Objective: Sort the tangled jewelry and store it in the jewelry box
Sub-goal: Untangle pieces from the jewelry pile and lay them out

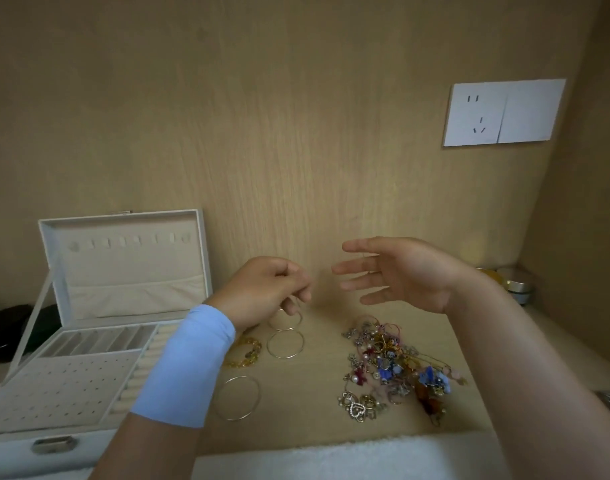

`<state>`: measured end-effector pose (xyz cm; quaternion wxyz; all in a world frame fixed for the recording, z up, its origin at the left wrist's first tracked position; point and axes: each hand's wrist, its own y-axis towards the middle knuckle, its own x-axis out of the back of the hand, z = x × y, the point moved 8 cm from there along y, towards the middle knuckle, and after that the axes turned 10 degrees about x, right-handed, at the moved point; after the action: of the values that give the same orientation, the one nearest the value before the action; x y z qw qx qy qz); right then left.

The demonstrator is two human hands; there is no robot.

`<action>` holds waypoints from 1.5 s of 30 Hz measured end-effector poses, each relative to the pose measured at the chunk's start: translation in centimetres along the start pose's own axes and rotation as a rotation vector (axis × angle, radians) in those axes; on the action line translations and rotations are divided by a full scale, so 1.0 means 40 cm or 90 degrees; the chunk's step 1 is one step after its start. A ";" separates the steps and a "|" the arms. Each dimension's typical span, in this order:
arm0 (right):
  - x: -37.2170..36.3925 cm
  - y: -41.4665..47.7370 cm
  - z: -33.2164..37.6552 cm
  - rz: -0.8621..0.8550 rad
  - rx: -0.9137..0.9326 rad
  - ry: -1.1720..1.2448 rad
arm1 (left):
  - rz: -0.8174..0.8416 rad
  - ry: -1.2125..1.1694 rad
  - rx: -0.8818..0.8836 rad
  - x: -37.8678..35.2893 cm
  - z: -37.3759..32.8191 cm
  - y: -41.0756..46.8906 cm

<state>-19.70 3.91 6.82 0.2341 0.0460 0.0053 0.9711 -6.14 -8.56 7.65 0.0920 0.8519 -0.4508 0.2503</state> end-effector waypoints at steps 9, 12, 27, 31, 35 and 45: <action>0.066 -0.020 0.015 0.016 0.036 -0.156 | 0.042 0.148 -0.105 -0.043 -0.234 0.058; 0.014 -0.009 0.057 0.024 0.150 -0.064 | 0.046 0.195 -0.137 -0.048 -0.294 0.062; 0.215 -0.058 -0.024 0.019 0.029 -0.189 | -0.056 0.271 -0.210 -0.013 -0.229 0.099; 0.327 -0.095 -0.054 -0.051 -0.023 -0.261 | 0.024 0.293 -0.204 -0.106 -0.205 0.124; 0.420 -0.116 -0.071 -0.101 -0.033 -0.388 | 0.085 0.351 -0.198 -0.221 -0.190 0.161; 0.546 -0.143 -0.177 -0.149 -0.039 -0.760 | 0.070 0.625 -0.200 -0.491 -0.134 0.278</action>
<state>-37.11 19.03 1.48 0.3030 0.5751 -0.1502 0.7449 -26.23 1.24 1.50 0.4063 0.5850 -0.4307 0.5543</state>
